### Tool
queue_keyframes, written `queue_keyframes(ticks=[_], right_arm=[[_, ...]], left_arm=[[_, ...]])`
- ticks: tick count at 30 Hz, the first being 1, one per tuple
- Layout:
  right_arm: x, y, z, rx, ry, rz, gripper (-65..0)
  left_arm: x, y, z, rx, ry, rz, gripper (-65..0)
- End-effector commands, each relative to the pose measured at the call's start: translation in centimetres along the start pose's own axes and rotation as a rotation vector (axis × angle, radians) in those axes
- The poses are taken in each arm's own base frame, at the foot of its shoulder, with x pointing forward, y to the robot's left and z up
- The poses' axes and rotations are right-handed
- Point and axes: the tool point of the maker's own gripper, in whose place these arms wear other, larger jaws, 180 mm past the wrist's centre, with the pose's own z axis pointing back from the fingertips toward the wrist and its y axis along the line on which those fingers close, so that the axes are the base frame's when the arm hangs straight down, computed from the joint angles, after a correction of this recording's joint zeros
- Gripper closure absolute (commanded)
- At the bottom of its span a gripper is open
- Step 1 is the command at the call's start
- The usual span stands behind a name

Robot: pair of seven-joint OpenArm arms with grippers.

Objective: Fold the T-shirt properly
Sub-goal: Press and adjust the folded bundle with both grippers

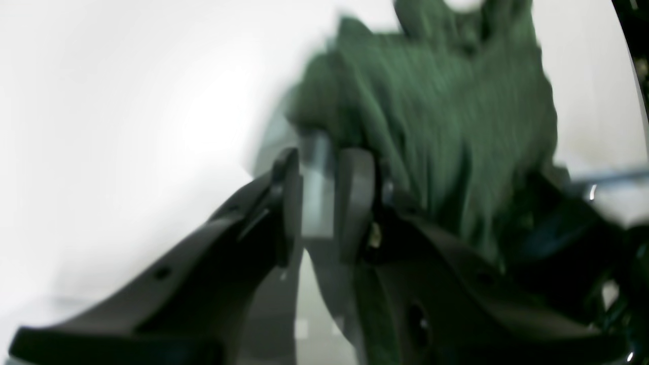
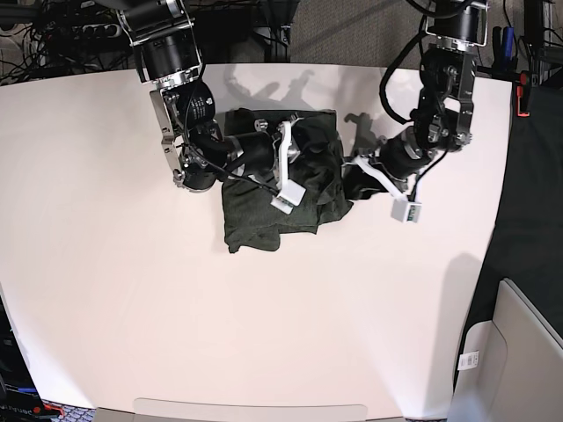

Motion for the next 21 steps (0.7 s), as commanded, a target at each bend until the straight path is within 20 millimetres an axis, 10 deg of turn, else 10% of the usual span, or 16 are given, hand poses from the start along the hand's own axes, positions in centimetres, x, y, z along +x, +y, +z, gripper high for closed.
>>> queue_keyframes(ticks=[1,13,21], right_arm=[[1.4,1.0,-0.1,0.028,-0.019,0.040,-7.2],[1.6,1.3,-0.3,0.045,-0.001,0.056,-7.2],[4.0,1.4,3.2,0.067,-0.144,0.055,-7.2]], left_arm=[[2.0,-0.3,0.5,-0.011,-0.056,-0.014,-12.2],[2.1,0.9,2.8,0.028,-0.095,-0.010,-12.2],[2.5,-0.2,3.4,0.009,-0.115,-0.029,-12.2]])
